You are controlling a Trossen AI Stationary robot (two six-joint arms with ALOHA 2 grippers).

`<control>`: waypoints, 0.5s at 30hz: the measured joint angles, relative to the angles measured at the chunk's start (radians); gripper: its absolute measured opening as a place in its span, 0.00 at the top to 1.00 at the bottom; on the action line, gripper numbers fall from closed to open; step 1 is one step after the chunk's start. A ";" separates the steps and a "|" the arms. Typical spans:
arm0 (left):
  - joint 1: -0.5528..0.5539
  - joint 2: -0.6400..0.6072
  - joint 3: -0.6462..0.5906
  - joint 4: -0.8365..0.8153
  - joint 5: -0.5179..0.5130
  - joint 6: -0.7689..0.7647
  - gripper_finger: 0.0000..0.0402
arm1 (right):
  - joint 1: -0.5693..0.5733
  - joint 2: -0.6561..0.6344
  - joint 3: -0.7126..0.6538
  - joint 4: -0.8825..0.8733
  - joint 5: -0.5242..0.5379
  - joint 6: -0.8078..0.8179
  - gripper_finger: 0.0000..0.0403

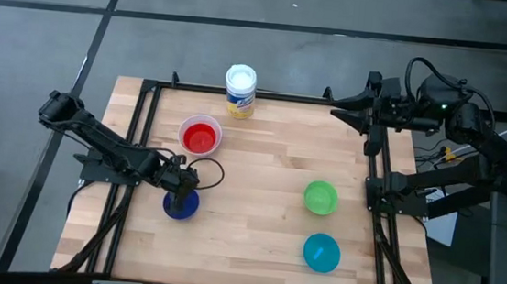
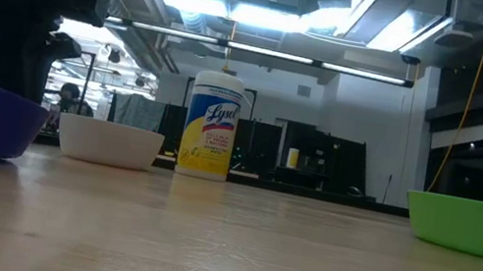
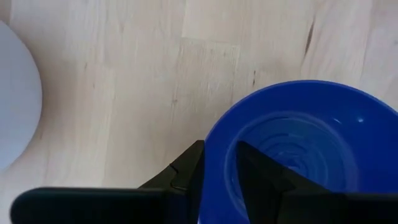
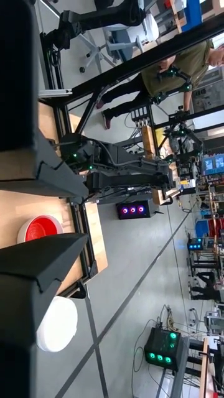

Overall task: Nest bowls inside each other
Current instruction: Stack the blue bowl on the red bowl

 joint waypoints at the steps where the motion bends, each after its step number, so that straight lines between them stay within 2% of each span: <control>1: 0.000 -0.001 0.000 0.000 0.000 0.007 0.78 | 0.000 0.000 0.000 0.000 0.000 0.000 0.74; 15: 0.000 -0.006 0.014 -0.025 -0.028 0.088 0.78 | 0.000 0.000 0.000 0.008 0.008 0.001 0.72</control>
